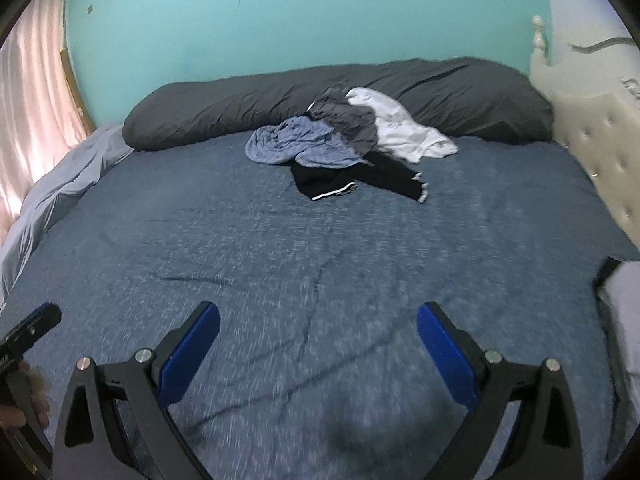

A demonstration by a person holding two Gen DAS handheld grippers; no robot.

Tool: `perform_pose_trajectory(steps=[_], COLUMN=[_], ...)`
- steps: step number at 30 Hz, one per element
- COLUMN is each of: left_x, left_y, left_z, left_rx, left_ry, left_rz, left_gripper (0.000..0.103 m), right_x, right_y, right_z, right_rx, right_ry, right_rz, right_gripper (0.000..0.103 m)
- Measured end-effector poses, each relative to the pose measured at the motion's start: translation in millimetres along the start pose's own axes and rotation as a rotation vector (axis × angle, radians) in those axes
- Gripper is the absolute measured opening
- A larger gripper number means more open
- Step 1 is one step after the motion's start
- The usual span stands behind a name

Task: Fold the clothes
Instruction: 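Move the right tool toward the clothes pile on the bed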

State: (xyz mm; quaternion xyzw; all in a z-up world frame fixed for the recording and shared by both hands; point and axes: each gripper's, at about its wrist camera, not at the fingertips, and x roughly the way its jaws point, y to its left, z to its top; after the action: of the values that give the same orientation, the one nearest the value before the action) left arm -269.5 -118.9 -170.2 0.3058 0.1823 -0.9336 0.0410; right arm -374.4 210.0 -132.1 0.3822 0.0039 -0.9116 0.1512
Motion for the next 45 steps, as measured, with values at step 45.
perform_pose_trajectory(steps=[45], left_x=[187.5], left_y=[66.1], left_z=[46.5], left_rx=[-0.098], left_ry=[0.122], left_rz=[0.055], left_gripper=[0.103], right_x=[342.5], right_y=[-20.3], right_z=[192.7], right_rx=[-0.053], right_ry=[0.032], right_rz=[-0.085], right_gripper=[0.097])
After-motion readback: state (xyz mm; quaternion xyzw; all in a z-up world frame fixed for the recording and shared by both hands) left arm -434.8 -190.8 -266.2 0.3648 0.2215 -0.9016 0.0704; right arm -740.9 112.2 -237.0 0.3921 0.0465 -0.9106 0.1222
